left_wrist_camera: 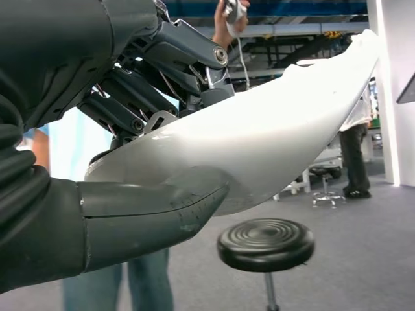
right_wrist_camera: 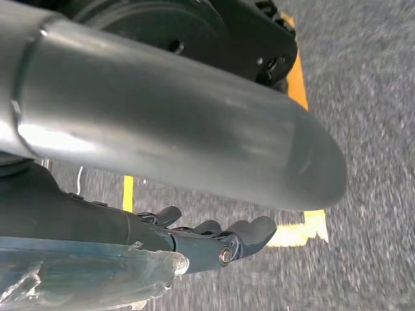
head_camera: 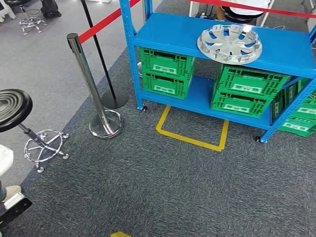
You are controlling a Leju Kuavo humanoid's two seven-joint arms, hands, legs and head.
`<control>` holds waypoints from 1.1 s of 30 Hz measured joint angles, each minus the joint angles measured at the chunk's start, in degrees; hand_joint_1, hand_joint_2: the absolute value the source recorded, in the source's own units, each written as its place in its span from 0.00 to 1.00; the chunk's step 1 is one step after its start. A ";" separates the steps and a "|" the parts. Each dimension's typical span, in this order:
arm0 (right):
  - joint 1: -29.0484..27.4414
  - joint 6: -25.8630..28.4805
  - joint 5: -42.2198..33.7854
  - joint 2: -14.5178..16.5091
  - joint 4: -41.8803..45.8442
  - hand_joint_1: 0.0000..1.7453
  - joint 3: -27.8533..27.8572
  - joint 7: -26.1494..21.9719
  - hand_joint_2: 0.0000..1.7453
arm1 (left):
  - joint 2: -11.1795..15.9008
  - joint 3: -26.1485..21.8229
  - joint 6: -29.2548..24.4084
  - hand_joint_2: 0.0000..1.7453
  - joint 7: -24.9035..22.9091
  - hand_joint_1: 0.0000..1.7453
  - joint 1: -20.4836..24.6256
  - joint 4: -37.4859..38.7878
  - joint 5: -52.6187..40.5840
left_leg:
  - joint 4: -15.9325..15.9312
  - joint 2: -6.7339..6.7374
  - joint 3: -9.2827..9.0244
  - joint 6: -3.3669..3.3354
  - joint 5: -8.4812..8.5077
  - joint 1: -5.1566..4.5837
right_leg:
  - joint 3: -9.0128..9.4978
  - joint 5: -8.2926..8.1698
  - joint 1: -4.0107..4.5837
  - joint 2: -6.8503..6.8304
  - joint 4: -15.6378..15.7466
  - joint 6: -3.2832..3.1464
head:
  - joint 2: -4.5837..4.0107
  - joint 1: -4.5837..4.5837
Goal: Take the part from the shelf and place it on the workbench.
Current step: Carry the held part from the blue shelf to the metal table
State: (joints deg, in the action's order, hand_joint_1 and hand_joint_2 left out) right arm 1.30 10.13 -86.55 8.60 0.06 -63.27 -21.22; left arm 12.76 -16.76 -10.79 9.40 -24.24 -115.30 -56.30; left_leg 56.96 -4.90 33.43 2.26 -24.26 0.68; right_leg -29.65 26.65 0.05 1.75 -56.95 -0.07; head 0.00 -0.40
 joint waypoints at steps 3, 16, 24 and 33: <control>-0.18 -0.04 -0.03 0.01 0.01 0.00 -0.11 0.01 0.00 | 0.19 0.25 0.47 1.00 -0.51 0.96 0.34 0.04 0.02 | 10.33 3.98 4.72 0.87 -5.87 -0.04 | -0.47 -0.29 -0.07 -2.37 0.13 -0.50 | 0.00 0.42; -0.19 0.48 -0.07 0.02 -0.02 0.00 1.60 0.51 0.00 | 0.19 1.16 0.68 1.00 -2.18 0.96 1.16 0.44 0.36 | -1.73 6.16 -2.10 -1.90 0.28 0.08 | -1.39 2.79 0.17 -6.61 -3.40 2.27 | 0.00 0.16; -0.45 0.40 -0.07 0.03 -0.02 0.00 2.75 0.72 0.00 | 0.07 1.54 1.39 1.00 -2.85 0.96 1.59 1.28 0.15 | -1.65 2.24 -1.34 -2.56 0.82 -0.13 | -8.98 8.37 0.05 -1.80 -18.94 2.24 | 0.00 0.10; -0.43 -1.16 -0.07 0.32 0.07 0.00 5.51 2.10 0.00 | 0.15 2.39 2.67 1.00 -3.92 0.96 2.75 3.37 0.14 | 7.28 2.66 4.19 0.49 -3.44 0.05 | -0.32 -0.14 -0.27 -1.16 0.03 -0.04 | 0.00 0.71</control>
State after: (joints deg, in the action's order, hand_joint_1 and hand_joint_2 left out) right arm 0.86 8.96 -86.62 8.92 0.13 -57.75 -19.12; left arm 12.91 -14.38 -8.11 5.48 -21.49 -111.92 -56.16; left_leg 64.24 -2.24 37.62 2.75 -27.70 0.73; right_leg -29.97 26.51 -0.22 0.59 -56.92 -0.11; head 0.00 0.30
